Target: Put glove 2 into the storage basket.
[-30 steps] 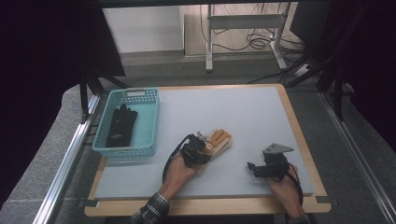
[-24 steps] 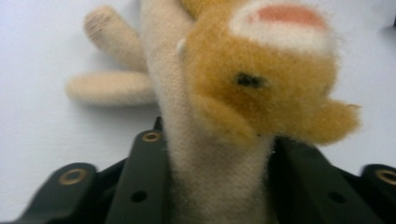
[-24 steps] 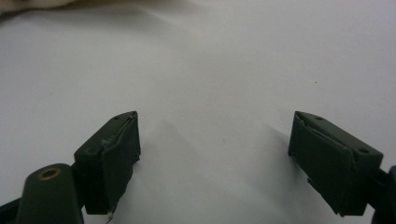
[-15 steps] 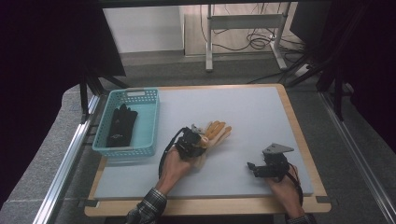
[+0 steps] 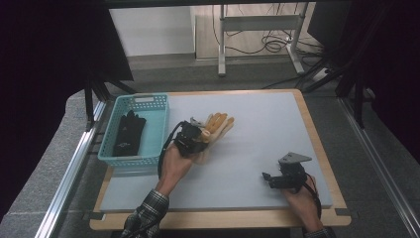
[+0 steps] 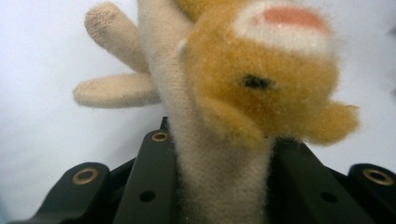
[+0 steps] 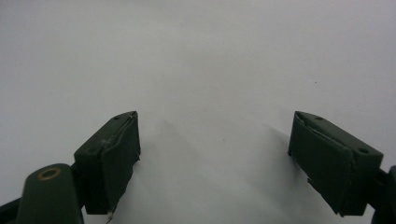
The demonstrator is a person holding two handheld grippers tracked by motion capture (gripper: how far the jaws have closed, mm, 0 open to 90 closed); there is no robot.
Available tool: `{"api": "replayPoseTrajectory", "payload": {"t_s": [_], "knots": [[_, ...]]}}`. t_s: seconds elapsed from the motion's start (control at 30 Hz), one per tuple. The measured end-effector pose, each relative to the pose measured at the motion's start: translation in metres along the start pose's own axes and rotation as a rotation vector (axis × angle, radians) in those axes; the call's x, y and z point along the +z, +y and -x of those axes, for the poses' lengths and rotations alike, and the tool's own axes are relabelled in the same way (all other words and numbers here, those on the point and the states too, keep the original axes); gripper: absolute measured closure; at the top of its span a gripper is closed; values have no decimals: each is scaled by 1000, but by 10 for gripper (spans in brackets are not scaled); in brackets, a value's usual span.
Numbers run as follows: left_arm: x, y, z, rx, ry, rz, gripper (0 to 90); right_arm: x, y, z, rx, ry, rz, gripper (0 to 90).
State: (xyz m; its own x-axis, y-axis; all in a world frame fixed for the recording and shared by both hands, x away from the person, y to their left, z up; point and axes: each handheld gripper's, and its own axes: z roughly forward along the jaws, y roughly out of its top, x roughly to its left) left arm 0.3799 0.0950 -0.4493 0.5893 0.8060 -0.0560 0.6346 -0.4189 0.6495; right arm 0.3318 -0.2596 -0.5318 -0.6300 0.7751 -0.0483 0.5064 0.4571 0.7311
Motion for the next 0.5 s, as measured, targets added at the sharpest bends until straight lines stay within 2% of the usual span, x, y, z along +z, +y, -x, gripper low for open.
{"api": "replayPoseTrajectory", "payload": {"t_s": [0.33, 0.5], "knots": [[-36, 10, -36, -41, 97, 17, 731, 0, 0, 0, 0, 0, 0, 162], [-57, 7, -63, -91, 166, 19, 730, 0, 0, 0, 1, 0, 0, 162]]}}
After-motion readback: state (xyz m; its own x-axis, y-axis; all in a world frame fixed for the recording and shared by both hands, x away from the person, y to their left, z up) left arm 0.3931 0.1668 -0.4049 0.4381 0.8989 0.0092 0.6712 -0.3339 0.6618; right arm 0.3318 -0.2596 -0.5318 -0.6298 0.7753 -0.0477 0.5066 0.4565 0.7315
